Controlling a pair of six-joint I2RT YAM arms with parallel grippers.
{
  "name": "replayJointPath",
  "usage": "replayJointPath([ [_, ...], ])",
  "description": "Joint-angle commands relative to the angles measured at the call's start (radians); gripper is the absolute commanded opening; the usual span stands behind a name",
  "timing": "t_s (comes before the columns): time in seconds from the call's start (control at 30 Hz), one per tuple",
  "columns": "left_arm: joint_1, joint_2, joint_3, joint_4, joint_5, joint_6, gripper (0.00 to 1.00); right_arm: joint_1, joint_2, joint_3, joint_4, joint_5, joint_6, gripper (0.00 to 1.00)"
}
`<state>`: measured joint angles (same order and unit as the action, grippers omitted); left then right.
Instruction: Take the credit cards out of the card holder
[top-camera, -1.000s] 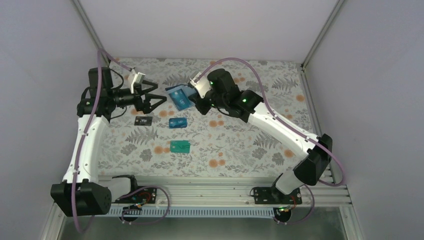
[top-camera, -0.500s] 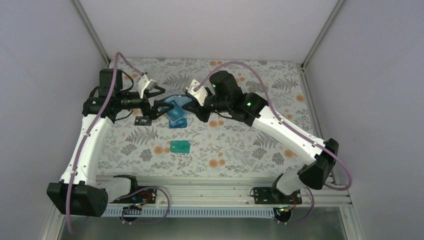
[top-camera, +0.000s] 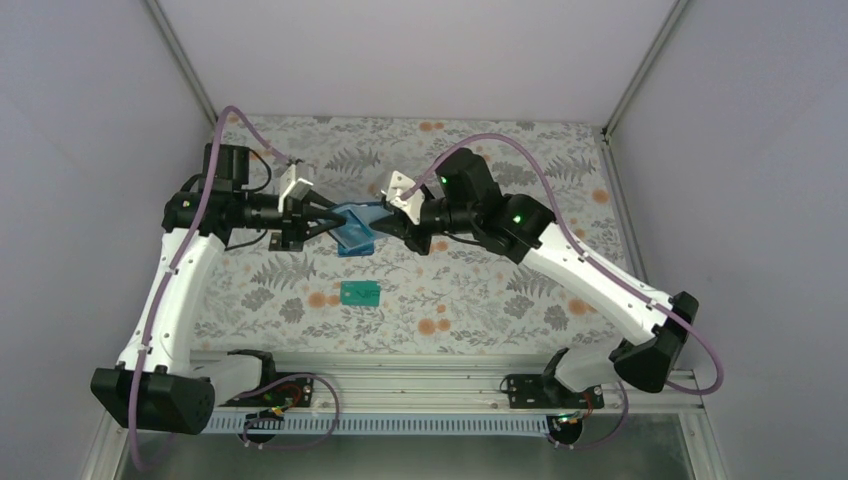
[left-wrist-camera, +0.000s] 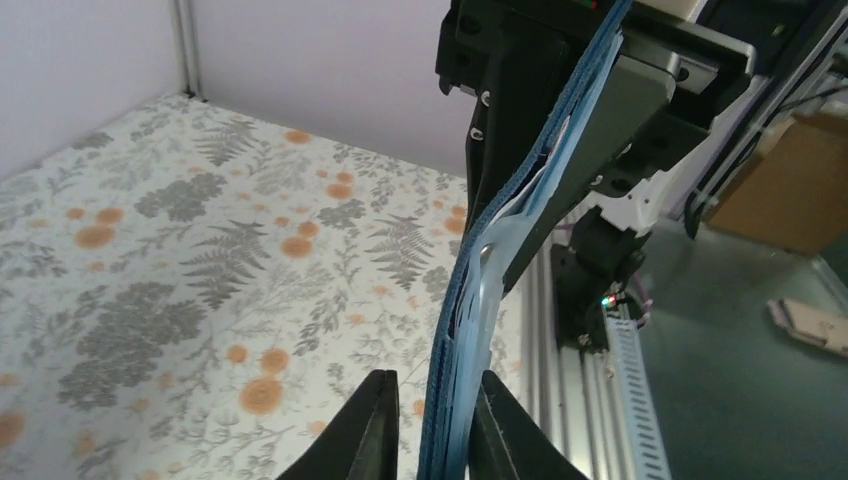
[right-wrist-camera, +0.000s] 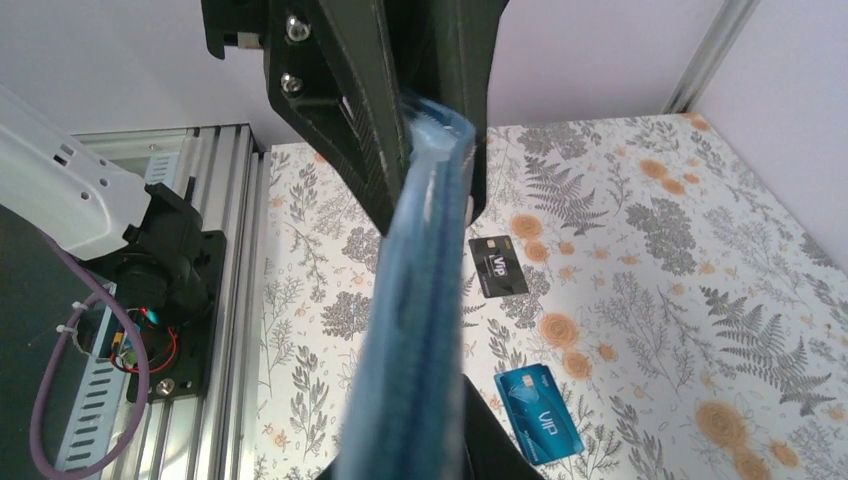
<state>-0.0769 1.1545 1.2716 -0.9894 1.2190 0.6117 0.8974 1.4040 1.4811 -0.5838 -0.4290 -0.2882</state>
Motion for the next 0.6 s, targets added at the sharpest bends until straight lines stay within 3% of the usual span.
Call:
replayJointPath([
  [0.0,0.002,-0.005,0.022,-0.091,0.096,0.137,0.16,0.010,-0.059,-0.019,0.032,-0.002,-0.014,0.10],
  [0.13,0.002,-0.008,0.034,-0.120,0.125,0.176,0.03,0.000,-0.072,-0.023,0.055,0.000,0.006,0.12],
  [0.17,0.003,-0.008,0.039,-0.122,0.131,0.176,0.02,-0.002,-0.074,-0.025,0.065,0.005,0.016,0.17],
  [0.23,0.022,-0.012,0.043,-0.099,0.151,0.147,0.02,-0.012,-0.079,-0.033,0.091,0.043,0.046,0.36],
  [0.33,0.074,-0.017,0.032,0.033,0.135,-0.036,0.02,-0.058,-0.095,-0.049,0.147,0.144,0.131,0.45],
  [0.47,0.151,-0.020,-0.018,0.233,-0.054,-0.334,0.02,-0.160,-0.143,-0.087,0.212,0.199,0.257,0.49],
  [0.57,0.179,-0.024,-0.047,0.282,-0.243,-0.406,0.02,-0.175,-0.178,-0.106,0.238,0.203,0.284,0.51],
])
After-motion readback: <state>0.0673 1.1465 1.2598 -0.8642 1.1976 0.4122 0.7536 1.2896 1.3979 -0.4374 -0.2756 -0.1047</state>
